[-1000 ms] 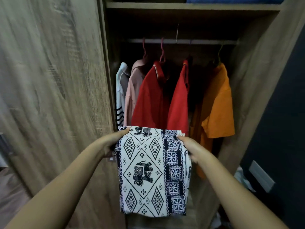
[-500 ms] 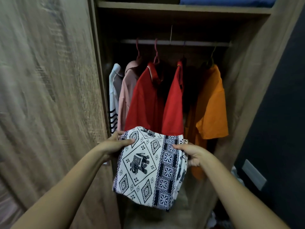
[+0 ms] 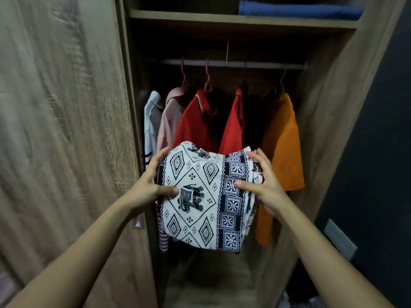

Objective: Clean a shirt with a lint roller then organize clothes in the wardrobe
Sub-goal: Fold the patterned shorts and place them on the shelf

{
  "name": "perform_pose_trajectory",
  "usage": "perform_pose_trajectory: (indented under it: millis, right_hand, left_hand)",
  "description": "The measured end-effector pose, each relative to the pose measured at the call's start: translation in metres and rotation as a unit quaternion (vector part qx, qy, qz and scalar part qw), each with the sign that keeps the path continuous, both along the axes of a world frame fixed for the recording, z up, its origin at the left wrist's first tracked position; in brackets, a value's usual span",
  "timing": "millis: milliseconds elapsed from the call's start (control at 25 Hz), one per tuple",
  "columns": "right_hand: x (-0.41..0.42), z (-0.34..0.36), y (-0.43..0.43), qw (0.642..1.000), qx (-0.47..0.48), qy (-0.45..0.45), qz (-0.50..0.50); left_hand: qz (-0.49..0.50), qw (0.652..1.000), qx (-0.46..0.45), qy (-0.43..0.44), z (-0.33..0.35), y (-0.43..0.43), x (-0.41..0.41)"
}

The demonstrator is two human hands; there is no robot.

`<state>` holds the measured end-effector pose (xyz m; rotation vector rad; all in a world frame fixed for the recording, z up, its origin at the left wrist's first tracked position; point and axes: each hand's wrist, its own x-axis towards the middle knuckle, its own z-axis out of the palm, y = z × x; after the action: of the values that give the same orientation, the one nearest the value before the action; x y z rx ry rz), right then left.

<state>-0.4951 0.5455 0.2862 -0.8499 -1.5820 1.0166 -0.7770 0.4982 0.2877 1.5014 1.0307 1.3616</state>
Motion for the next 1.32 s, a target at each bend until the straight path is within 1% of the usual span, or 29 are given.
perform_pose_trajectory:
  millis: [80, 160, 200, 240, 280, 320, 360, 400, 440, 480, 560, 640, 720, 760, 800, 880, 920, 960, 1000, 1080, 1120, 1200, 1240, 1280, 1320]
  right_hand:
    - [0.003, 0.008, -0.002, 0.998, 0.060, 0.017, -0.027]
    - [0.004, 0.015, -0.005, 0.995, 0.088, 0.016, -0.039]
    - [0.005, 0.018, -0.007, 0.996, 0.080, 0.010, -0.023]
    - [0.007, 0.020, -0.009, 0.998, 0.066, -0.006, 0.004]
    - [0.011, 0.023, -0.011, 0.998, 0.054, -0.033, 0.032]
    - [0.014, 0.025, -0.014, 0.995, 0.046, -0.069, 0.052]
    - [0.018, 0.027, -0.017, 0.990, 0.044, -0.115, 0.063]
    - [0.021, 0.027, -0.018, 0.983, 0.049, -0.163, 0.063]
    - [0.021, 0.028, -0.020, 0.973, 0.067, -0.213, 0.050]
    - [0.020, 0.028, -0.021, 0.960, 0.093, -0.263, 0.027]
    - [0.014, 0.025, -0.021, 0.931, 0.153, -0.332, -0.015]
    - [0.007, 0.022, -0.022, 0.912, 0.199, -0.355, -0.044]
    - [0.006, 0.024, -0.022, 0.904, 0.229, -0.353, -0.073]
    - [0.008, 0.028, -0.023, 0.893, 0.241, -0.367, -0.097]
    - [0.010, 0.031, -0.024, 0.865, 0.264, -0.403, -0.141]
    - [0.016, 0.035, -0.024, 0.760, 0.334, -0.499, -0.248]
    - [0.017, 0.036, -0.022, 0.719, 0.362, -0.528, -0.271]
    - [0.018, 0.037, -0.019, 0.697, 0.388, -0.540, -0.266]
    - [0.019, 0.041, -0.016, 0.689, 0.414, -0.542, -0.245]
    - [0.024, 0.055, -0.009, 0.691, 0.441, -0.540, -0.190]
    - [0.026, 0.066, -0.008, 0.691, 0.446, -0.542, -0.173]
    - [0.032, 0.090, -0.007, 0.681, 0.474, -0.540, -0.142]
    - [0.036, 0.097, -0.005, 0.669, 0.496, -0.540, -0.121]
    - [0.040, 0.104, -0.003, 0.645, 0.521, -0.549, -0.107]
    - [0.045, 0.111, -0.001, 0.613, 0.543, -0.563, -0.108]
  left_hand:
    - [-0.017, 0.999, -0.009, -0.033, 0.008, -0.003, 0.004]
    - [-0.030, 0.998, -0.019, -0.054, 0.011, -0.005, 0.009]
    - [-0.029, 0.999, -0.019, -0.039, 0.012, -0.007, 0.011]
    - [-0.018, 1.000, -0.011, 0.005, 0.012, -0.009, 0.012]
    - [0.009, 0.997, 0.003, 0.080, 0.013, -0.009, 0.011]
    - [0.047, 0.984, 0.020, 0.172, 0.013, -0.008, 0.011]
    - [0.088, 0.958, 0.046, 0.268, 0.012, -0.006, 0.010]
    - [0.126, 0.928, 0.075, 0.344, 0.011, -0.005, 0.011]
    - [0.152, 0.904, 0.105, 0.385, 0.009, -0.004, 0.013]
    - [0.169, 0.889, 0.127, 0.406, 0.007, -0.003, 0.015]
    - [0.206, 0.873, 0.139, 0.421, 0.002, -0.002, 0.019]
    - [0.266, 0.855, 0.149, 0.419, 0.000, -0.002, 0.021]
    - [0.326, 0.820, 0.180, 0.435, 0.002, -0.004, 0.023]
    - [0.343, 0.803, 0.197, 0.447, 0.004, -0.006, 0.024]
    - [0.352, 0.788, 0.211, 0.458, 0.006, -0.007, 0.024]
    - [0.352, 0.772, 0.227, 0.478, 0.009, -0.009, 0.024]
    - [0.353, 0.766, 0.231, 0.485, 0.012, -0.009, 0.024]
    - [0.356, 0.754, 0.241, 0.497, 0.016, -0.008, 0.024]
    - [0.355, 0.735, 0.261, 0.515, 0.023, -0.007, 0.024]
    - [0.312, 0.691, 0.327, 0.564, 0.043, -0.002, 0.022]
    - [0.279, 0.677, 0.358, 0.578, 0.055, 0.001, 0.021]
    - [0.241, 0.672, 0.402, 0.573, 0.083, 0.004, 0.020]
    - [0.240, 0.657, 0.425, 0.574, 0.096, 0.004, 0.020]
    - [0.243, 0.630, 0.448, 0.586, 0.107, 0.006, 0.021]
    - [0.244, 0.596, 0.467, 0.605, 0.117, 0.008, 0.022]
